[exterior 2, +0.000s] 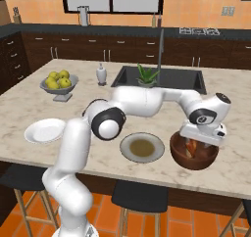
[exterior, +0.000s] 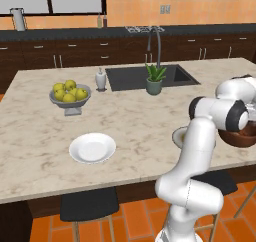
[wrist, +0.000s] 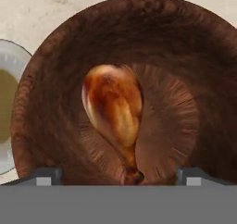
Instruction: Pick the chicken drumstick and sweet potato from their plates and place them in the bowl. Then put the bowl in the fridge.
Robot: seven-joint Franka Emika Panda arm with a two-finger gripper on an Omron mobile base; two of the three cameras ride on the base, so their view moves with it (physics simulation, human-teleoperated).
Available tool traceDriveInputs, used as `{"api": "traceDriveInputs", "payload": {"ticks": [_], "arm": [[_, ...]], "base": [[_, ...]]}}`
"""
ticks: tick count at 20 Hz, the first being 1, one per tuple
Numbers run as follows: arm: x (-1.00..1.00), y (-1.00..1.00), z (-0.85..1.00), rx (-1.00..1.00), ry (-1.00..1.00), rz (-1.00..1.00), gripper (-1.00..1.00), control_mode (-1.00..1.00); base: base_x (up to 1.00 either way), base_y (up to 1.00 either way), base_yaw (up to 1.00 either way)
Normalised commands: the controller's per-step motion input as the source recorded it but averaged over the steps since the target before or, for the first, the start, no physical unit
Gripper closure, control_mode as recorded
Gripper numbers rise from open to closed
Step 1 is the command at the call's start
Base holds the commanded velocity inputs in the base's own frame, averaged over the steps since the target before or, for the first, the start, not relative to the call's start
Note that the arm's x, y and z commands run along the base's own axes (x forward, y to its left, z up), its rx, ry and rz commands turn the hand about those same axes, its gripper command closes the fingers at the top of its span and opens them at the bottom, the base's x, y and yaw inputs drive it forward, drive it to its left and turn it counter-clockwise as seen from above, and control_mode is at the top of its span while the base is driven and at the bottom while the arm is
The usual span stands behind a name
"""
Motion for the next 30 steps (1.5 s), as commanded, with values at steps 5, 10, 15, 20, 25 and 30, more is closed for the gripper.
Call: {"api": "traceDriveInputs", "payload": {"ticks": [5,10,15,20,25,30], "arm": [[-0.66,0.07,0.37,0.02,-0.01,-0.27,-1.0,-1.0],[-0.63,0.0,0.12,0.13,0.07,-0.42,-1.0,-1.0],[-0.61,-0.03,0.0,0.13,0.03,-0.39,-1.0,-1.0],[0.04,-0.18,-0.22,0.2,0.03,-0.4,-1.0,-1.0],[0.26,0.04,0.01,0.12,0.11,-0.49,-1.0,-1.0],[0.6,-0.07,-0.19,0.07,0.24,-0.17,-1.0,-1.0]], "base": [[0.0,0.0,0.0],[0.0,0.0,0.0],[0.0,0.0,0.0],[0.0,0.0,0.0],[0.0,0.0,0.0],[0.0,0.0,0.0]]}}
